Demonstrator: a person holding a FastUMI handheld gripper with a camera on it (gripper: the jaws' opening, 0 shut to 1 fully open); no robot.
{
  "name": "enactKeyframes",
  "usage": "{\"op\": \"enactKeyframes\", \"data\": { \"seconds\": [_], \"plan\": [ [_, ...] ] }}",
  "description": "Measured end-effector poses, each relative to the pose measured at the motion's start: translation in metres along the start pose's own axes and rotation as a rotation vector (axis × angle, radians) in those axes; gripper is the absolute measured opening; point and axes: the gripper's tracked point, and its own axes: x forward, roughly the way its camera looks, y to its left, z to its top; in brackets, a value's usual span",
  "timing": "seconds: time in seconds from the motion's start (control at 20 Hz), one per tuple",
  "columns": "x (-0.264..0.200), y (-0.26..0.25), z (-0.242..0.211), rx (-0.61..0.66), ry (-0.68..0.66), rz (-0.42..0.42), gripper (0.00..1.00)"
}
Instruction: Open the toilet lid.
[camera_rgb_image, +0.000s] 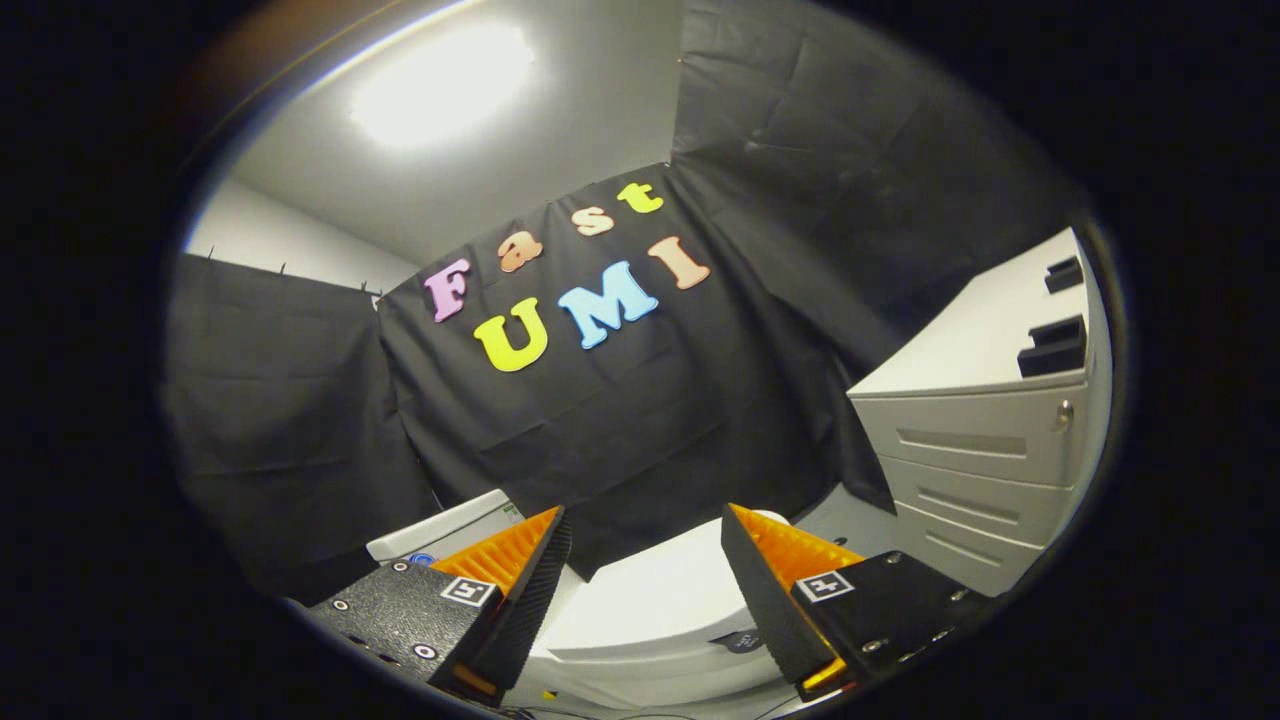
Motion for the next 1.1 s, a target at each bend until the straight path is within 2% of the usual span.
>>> {"op": "enactKeyframes", "data": {
  "seconds": [0.65, 0.8, 1.1],
  "plan": [
    [0.003, -0.075, -0.088, 0.284, 0.134, -0.197, 0.93],
    [0.007, -0.087, -0.104, 0.356, 0.147, -0.222, 0.93],
    [0.024, -0.095, -0.168, 0.482, 0.27, -0.249, 0.93]
  ]
}}
